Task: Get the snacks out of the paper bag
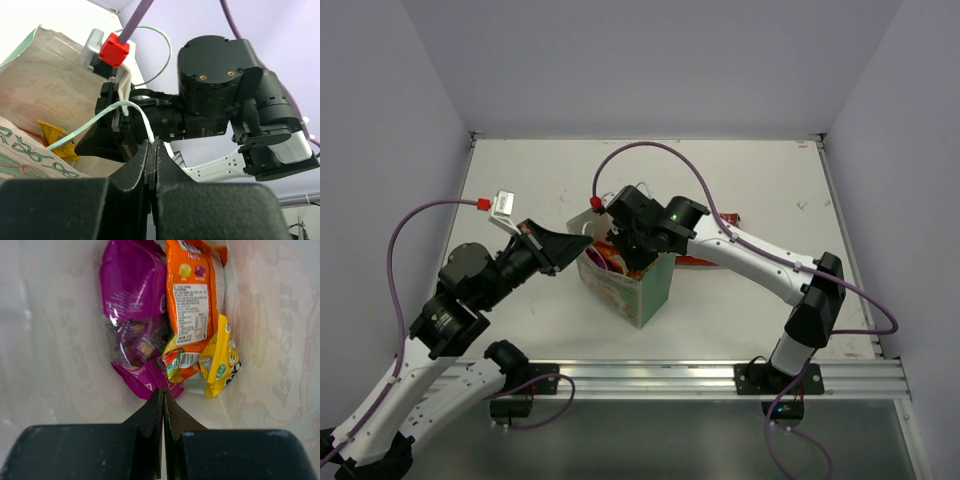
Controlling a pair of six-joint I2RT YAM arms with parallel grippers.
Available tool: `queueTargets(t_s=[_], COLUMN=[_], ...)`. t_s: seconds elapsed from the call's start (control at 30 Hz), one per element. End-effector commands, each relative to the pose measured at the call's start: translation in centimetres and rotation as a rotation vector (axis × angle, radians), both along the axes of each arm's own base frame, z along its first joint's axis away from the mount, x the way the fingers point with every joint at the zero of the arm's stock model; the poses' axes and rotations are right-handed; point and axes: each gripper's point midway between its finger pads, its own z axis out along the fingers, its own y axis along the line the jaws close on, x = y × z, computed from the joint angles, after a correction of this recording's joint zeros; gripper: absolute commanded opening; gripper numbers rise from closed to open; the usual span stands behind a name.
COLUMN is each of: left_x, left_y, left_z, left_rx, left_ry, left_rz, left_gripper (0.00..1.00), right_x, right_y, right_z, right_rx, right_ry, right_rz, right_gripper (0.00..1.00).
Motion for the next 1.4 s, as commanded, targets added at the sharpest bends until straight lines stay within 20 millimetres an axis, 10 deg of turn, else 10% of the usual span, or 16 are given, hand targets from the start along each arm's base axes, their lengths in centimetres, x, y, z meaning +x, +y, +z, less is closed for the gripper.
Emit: queueTargets(t_s=[0.0, 0.87, 1.37], left_x=[-0.4, -1.0, -1.5], left_y=[0.5, 1.1, 1.3], left_z=[2.5, 2.4, 2.3], left_rx=[-0.033, -0.028, -0.032], left_ry=[-0.06, -0.04, -0.042], left_rz=[0.013, 0.016, 0.01], left_gripper=[0.0, 0.0, 0.0], right_x=[-0.1, -1.5, -1.1], right_y=[-0.5, -0.2, -0.7], right_z=[0.7, 0.1, -1.3], right_rx=[0.019, 0.014, -0.033], right_ry=[-0.006, 0.072, 0.066], right_rz=[0.022, 0.073, 0.093], right_gripper=[0.0, 0.15, 0.51])
